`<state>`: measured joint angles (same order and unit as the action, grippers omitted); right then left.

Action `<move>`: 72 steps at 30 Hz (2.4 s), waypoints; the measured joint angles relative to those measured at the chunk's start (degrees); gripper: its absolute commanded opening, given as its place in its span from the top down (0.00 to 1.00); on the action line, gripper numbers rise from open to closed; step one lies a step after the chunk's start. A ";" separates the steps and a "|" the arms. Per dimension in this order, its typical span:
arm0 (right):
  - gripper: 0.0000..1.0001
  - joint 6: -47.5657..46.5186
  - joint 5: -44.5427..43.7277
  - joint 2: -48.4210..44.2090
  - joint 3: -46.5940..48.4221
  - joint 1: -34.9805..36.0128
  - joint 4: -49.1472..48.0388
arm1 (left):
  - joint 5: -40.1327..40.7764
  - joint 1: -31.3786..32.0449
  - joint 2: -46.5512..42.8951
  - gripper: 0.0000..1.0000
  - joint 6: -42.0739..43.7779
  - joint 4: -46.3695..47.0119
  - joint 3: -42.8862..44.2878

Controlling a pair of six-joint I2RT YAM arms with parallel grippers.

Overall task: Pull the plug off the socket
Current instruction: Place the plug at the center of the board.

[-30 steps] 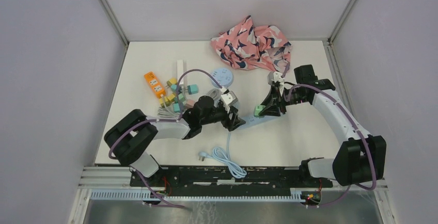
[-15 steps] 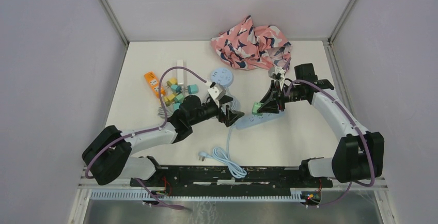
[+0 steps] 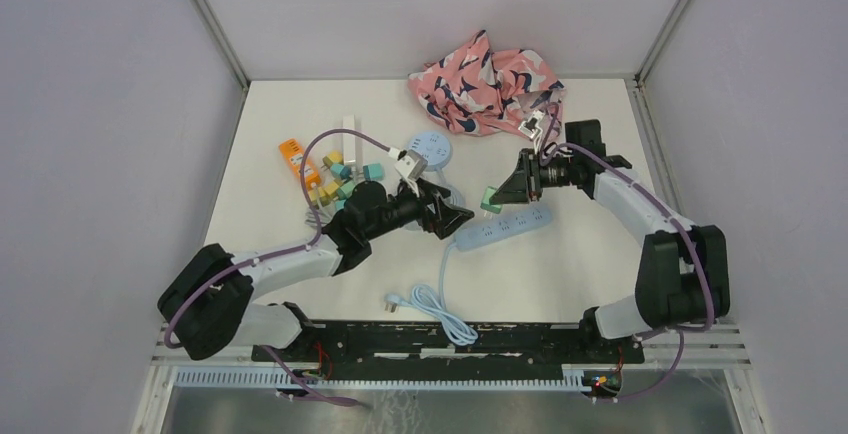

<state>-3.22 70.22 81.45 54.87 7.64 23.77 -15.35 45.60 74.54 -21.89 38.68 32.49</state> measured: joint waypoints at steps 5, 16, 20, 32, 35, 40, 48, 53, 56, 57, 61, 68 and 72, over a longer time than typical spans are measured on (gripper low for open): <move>0.90 15.39 -2.62 8.11 0.11 -0.17 -3.63 | -0.68 -1.14 2.05 0.00 -5.84 -0.22 1.90; 0.89 24.04 -4.72 14.10 1.40 -0.20 -1.81 | 18.95 6.25 8.94 0.00 -10.40 -24.61 18.34; 0.88 24.06 -4.96 14.10 1.70 -0.22 -1.73 | 29.92 11.19 8.92 0.00 -9.55 -30.01 20.70; 0.87 24.02 -5.92 14.10 1.97 -0.22 -0.50 | 36.30 12.50 7.56 0.00 -7.74 -31.80 19.93; 0.87 24.02 -5.97 14.10 1.97 -0.22 -0.46 | 36.33 12.50 7.56 0.00 -7.74 -31.82 19.93; 0.87 24.02 -6.05 14.10 2.01 -0.22 -0.33 | 36.33 12.50 7.56 0.01 -7.74 -31.85 19.93; 0.86 24.02 -6.05 14.10 2.01 -0.20 -0.28 | 36.30 12.50 7.91 0.01 -7.76 -31.87 19.93; 0.86 24.02 -6.05 14.10 2.03 -0.22 -0.11 | 36.28 12.52 8.48 0.01 -7.76 -32.22 19.93; 0.86 24.02 -6.05 14.10 2.03 -0.22 -0.11 | 36.26 12.52 8.70 0.01 -7.76 -32.22 19.93; 0.86 24.02 -6.05 14.10 2.03 -0.22 -0.11 | 36.26 12.57 8.83 0.01 -7.78 -32.22 19.93; 0.86 24.02 -6.05 14.10 2.03 -0.22 -0.11 | 36.22 12.74 9.44 0.01 -7.78 -32.44 19.93; 0.85 24.02 -6.08 14.14 2.03 -0.22 -0.09 | 36.20 12.79 9.70 0.02 -7.80 -32.57 19.96; 0.85 24.02 -6.08 14.19 2.03 -0.22 -0.11 | 36.09 13.00 10.51 0.03 -7.82 -32.70 20.09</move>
<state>20.80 64.14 95.64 56.90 7.42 23.66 20.73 58.61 85.06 -29.71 5.98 52.58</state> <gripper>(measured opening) 0.359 0.980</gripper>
